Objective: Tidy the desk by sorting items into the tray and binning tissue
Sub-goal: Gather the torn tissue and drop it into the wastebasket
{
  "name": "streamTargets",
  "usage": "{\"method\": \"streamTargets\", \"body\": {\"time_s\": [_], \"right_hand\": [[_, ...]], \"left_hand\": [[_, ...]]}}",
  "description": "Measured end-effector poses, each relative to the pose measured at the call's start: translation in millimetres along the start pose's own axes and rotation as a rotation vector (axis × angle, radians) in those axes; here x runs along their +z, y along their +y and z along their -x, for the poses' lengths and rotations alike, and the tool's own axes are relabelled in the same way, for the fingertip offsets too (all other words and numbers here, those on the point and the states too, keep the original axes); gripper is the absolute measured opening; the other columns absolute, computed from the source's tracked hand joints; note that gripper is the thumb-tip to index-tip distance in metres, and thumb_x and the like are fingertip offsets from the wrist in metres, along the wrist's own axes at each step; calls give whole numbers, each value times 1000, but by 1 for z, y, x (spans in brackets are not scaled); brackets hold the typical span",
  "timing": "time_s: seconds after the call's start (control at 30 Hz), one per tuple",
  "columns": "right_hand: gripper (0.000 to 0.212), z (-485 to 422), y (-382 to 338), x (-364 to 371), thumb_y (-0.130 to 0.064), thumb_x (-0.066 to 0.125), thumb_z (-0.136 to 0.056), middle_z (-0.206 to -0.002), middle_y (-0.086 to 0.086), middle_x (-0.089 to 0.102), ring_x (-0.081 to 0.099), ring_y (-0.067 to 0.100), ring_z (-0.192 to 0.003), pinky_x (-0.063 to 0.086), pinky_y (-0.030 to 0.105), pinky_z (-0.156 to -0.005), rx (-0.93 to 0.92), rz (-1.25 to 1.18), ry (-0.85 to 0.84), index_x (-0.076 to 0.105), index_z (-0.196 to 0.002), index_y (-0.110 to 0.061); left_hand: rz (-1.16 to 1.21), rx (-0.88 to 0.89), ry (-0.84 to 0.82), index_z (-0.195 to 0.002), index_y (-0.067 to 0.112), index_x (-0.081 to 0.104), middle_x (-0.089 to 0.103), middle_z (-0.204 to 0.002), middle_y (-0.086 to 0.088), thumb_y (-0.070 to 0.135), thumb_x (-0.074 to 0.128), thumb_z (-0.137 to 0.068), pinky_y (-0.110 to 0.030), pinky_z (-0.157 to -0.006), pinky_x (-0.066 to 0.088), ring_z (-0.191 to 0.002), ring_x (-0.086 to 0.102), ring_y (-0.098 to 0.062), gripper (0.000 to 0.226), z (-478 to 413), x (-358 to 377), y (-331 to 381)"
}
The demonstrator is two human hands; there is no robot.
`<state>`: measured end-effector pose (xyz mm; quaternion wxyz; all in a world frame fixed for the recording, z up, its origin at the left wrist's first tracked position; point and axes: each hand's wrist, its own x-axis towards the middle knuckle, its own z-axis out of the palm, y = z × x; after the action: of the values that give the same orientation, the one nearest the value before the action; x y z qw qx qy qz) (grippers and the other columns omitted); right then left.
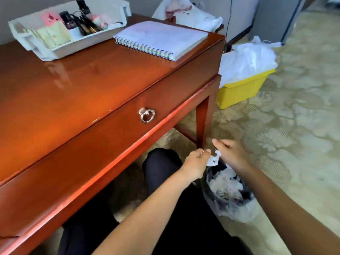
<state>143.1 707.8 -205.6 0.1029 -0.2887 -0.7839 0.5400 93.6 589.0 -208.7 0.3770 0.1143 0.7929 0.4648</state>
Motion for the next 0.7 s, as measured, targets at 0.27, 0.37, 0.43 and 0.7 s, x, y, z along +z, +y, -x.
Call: {"method": "streamTargets", "body": {"time_s": [0.27, 0.37, 0.43, 0.7], "right_hand": [[47, -41, 102, -3, -23, 54, -94, -47, 12, 30, 29, 26, -49, 35, 37, -63, 380, -3, -20, 39, -53, -5], [49, -53, 125, -4, -22, 52, -96, -48, 5, 24, 24, 23, -49, 32, 35, -66, 482, -24, -32, 32, -52, -14], [52, -59, 138, -5, -22, 52, -95, -47, 4, 23, 23, 23, -48, 34, 35, -65, 512, -3, 3, 29, -49, -13], [46, -71, 179, -14, -24, 46, -97, -51, 7, 39, 35, 22, -49, 26, 28, -50, 609, 194, 13, 38, -54, -9]], "left_hand": [[130, -463, -79, -133, 7, 44, 43, -77, -4, 32, 40, -99, -25, -48, 29, -57, 38, -17, 42, -72, 63, -37], [134, -498, -72, -140, 5, 36, 51, -94, -10, 29, 37, -100, -29, -61, 38, -67, 50, -22, 46, -93, 79, -37], [138, -522, -79, -143, 5, 32, 54, -113, -11, 27, 35, -101, -31, -69, 43, -86, 55, -26, 47, -102, 89, -36], [120, -533, -110, -139, 0, 36, 41, -143, -19, 19, 27, -102, -34, -97, 38, -122, 46, -30, 42, -132, 122, -48]]}}
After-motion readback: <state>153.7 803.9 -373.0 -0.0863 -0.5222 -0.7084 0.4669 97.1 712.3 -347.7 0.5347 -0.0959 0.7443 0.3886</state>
